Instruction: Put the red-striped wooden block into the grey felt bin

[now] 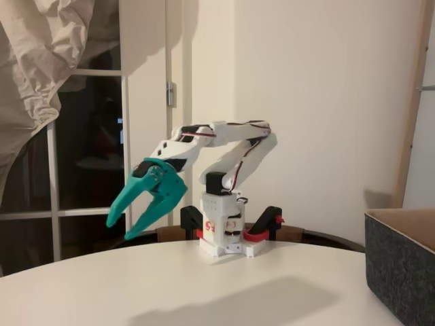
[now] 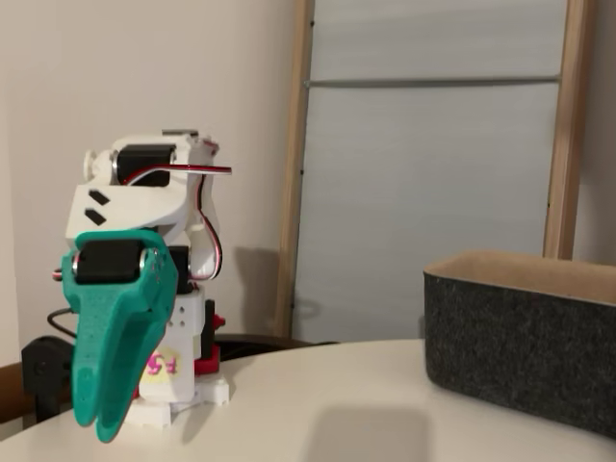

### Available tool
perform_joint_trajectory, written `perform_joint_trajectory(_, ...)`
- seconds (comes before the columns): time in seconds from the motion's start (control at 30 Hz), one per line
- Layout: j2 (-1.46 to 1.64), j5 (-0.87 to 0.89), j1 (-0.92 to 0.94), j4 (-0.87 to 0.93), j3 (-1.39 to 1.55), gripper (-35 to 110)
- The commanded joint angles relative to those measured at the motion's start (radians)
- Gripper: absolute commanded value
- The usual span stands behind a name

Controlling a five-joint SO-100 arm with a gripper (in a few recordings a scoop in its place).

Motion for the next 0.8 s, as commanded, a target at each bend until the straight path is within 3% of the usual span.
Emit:
perform_joint_trajectory(0.0, 0.123, 0.014, 0.023, -0.006, 0.075, 14)
perform_joint_trajectory(0.53, 0.474, -0.011, -0.003, 0.0, 0.367, 10)
perform_joint_trajectory(0.77, 0.512, -0.014, -0.003, 0.107, 0.367, 11)
